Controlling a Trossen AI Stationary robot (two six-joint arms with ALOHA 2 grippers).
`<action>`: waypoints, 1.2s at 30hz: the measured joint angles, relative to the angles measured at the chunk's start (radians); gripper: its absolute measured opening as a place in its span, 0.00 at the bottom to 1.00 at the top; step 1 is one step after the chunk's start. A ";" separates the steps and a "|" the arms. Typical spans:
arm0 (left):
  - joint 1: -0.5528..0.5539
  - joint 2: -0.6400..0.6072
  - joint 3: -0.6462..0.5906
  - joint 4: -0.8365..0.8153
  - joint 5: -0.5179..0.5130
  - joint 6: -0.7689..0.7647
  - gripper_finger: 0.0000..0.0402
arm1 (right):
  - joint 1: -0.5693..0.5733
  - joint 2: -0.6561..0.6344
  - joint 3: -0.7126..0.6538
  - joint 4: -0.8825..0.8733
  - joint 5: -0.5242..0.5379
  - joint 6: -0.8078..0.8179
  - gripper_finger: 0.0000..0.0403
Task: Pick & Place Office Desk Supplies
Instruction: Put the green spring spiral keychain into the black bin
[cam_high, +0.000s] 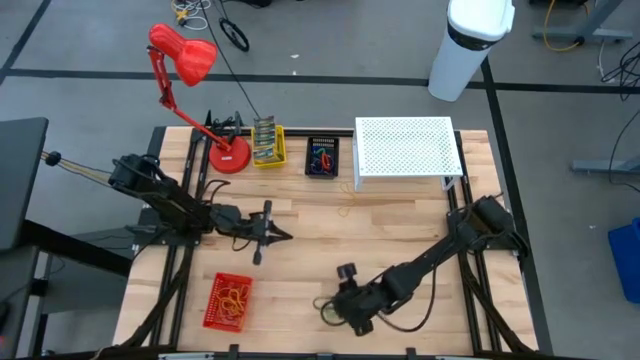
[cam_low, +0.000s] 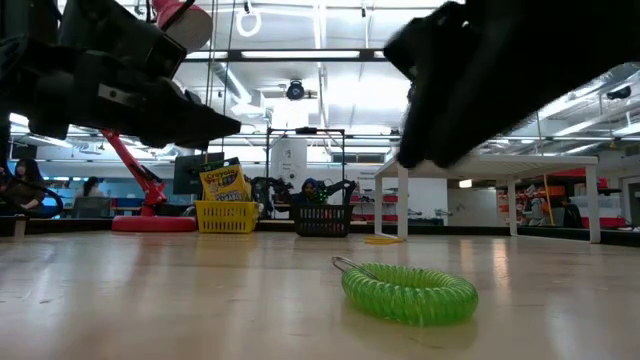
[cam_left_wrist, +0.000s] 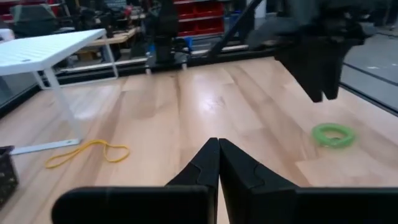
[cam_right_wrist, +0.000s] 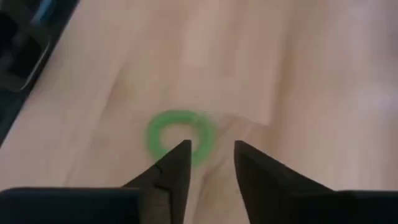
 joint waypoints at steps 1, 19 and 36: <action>0.000 0.000 0.002 -0.003 -0.005 -0.001 0.03 | 0.000 0.016 0.028 -0.048 -0.022 -0.043 0.34; 0.000 0.000 0.009 -0.033 -0.006 -0.024 0.03 | -0.023 0.170 0.206 -0.174 -0.194 -0.336 0.40; 0.000 0.000 0.009 -0.041 -0.005 -0.026 0.03 | -0.072 0.229 0.207 -0.111 -0.282 -0.441 0.08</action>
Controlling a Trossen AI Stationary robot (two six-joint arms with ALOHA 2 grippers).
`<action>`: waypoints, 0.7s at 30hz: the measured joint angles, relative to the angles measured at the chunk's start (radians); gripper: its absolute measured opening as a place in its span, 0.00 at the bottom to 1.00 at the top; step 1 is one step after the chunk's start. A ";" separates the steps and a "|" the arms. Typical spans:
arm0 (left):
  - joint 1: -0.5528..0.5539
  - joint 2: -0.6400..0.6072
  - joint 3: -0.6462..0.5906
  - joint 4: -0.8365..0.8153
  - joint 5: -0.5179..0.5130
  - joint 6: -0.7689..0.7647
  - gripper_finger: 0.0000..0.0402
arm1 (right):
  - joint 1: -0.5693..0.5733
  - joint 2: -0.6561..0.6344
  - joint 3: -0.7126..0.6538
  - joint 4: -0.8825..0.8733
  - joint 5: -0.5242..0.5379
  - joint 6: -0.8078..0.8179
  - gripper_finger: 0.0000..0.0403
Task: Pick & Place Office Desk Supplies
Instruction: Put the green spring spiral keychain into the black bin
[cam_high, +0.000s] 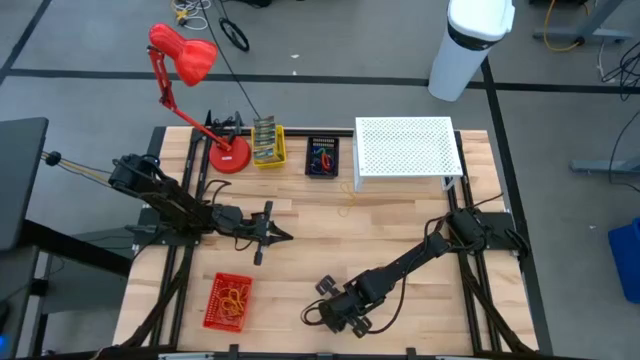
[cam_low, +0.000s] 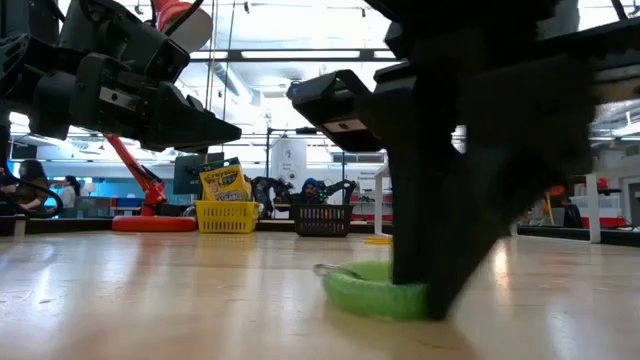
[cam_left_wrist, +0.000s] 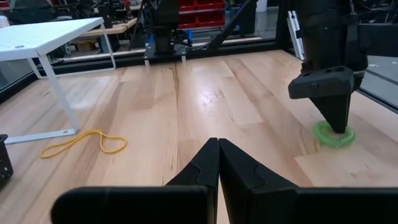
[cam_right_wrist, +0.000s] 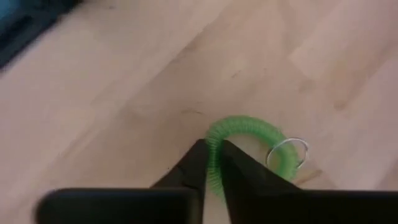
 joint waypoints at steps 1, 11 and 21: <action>0.000 0.000 0.000 0.000 0.000 -0.009 0.03 | 0.000 0.000 0.000 0.003 0.021 -0.003 0.05; 0.007 0.000 0.026 0.009 -0.034 -0.041 0.02 | -0.016 -0.098 -0.004 -0.078 0.275 0.020 0.03; 0.060 0.000 -0.084 0.226 -0.124 -0.088 0.02 | -0.339 -0.299 -0.002 -0.173 0.457 0.133 0.03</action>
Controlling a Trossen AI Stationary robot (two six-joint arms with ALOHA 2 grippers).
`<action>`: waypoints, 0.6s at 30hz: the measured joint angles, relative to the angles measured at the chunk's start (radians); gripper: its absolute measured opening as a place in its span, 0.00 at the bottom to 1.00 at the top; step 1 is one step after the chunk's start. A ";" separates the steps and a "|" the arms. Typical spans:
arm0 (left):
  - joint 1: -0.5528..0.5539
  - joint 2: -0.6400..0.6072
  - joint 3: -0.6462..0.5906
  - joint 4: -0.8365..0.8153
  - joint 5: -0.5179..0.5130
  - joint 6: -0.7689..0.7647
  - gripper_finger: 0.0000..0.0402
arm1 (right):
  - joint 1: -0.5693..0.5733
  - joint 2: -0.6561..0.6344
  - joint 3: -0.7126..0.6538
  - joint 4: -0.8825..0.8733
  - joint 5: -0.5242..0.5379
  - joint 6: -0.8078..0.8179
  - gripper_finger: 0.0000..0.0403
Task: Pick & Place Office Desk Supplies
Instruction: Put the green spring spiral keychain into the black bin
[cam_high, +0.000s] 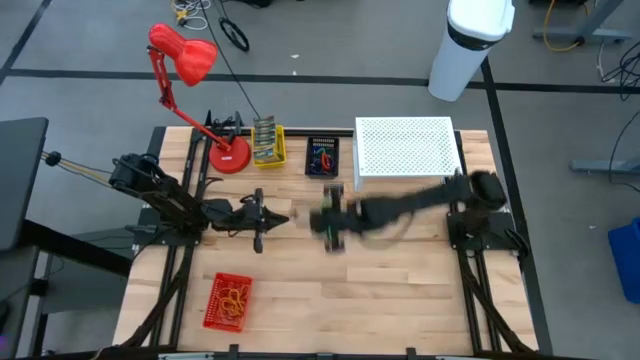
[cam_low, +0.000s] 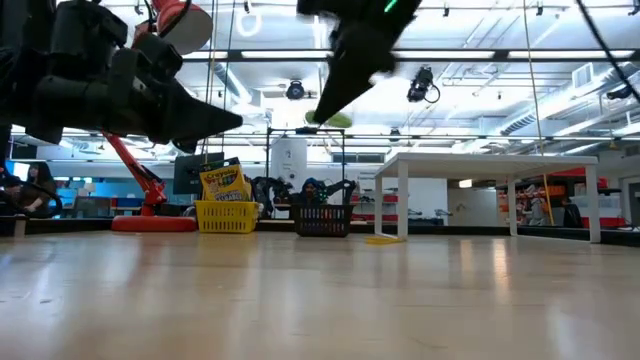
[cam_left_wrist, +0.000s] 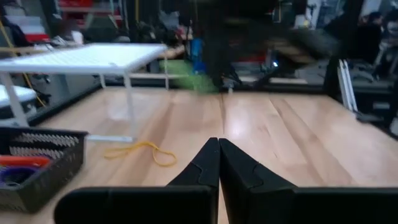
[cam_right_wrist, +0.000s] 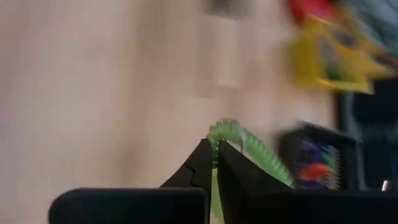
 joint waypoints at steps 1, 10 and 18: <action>0.000 0.000 -0.004 0.018 -0.004 0.003 0.02 | -0.065 -0.008 0.000 0.016 -0.020 0.001 0.02; 0.000 0.000 -0.004 0.012 -0.006 0.027 0.02 | -0.471 0.089 0.053 0.134 -0.250 -0.004 0.03; -0.003 0.000 -0.004 0.000 0.001 0.007 0.02 | -0.552 0.295 0.312 -0.037 -0.317 -0.005 0.04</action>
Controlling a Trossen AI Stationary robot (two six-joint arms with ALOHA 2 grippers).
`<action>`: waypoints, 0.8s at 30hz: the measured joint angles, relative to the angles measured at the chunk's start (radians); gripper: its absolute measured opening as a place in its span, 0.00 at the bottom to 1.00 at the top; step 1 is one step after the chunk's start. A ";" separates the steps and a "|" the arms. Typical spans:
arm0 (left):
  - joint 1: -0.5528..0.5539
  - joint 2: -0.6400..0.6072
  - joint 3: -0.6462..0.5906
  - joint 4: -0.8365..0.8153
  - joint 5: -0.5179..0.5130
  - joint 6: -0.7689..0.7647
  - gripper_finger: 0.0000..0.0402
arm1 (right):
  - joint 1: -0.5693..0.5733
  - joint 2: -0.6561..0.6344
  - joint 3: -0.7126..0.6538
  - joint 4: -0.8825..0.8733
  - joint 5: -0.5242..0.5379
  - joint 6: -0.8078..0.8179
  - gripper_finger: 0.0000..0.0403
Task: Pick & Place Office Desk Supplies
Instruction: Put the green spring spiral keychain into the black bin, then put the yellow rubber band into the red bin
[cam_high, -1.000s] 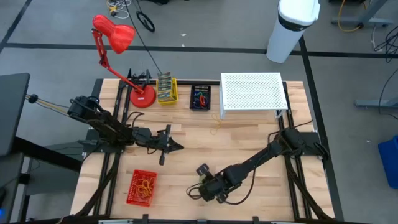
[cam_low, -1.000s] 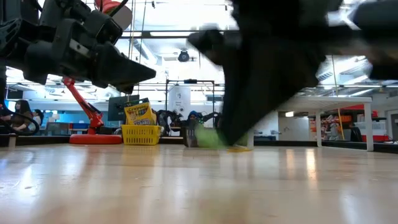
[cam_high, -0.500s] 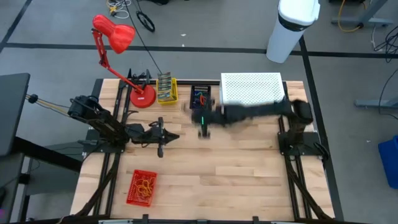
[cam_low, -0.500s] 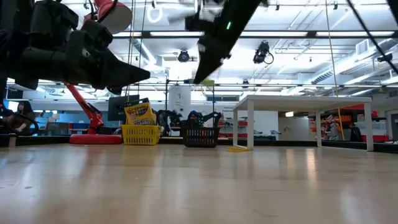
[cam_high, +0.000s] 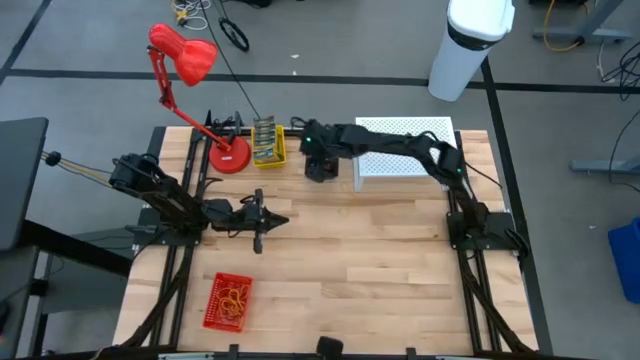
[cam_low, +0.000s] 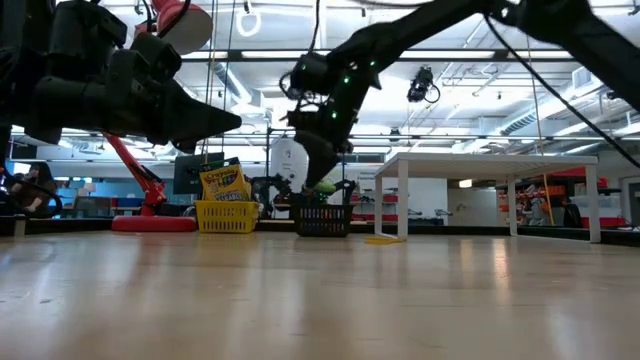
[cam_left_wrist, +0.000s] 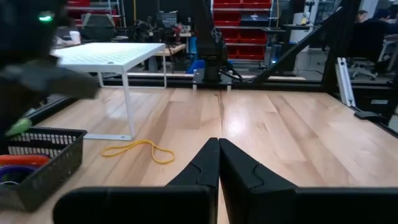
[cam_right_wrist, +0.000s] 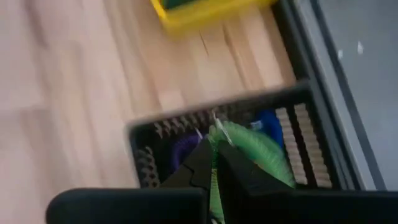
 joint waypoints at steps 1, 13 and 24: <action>0.000 0.000 0.001 -0.007 0.006 -0.004 0.02 | -0.011 0.014 0.021 -0.017 -0.002 0.001 0.04; 0.000 0.000 0.003 -0.034 0.024 -0.072 0.02 | -0.043 0.025 0.022 -0.034 -0.007 0.027 0.18; 0.000 0.001 0.003 -0.055 0.028 -0.071 0.02 | 0.042 -0.122 0.006 -0.069 0.086 -0.020 0.24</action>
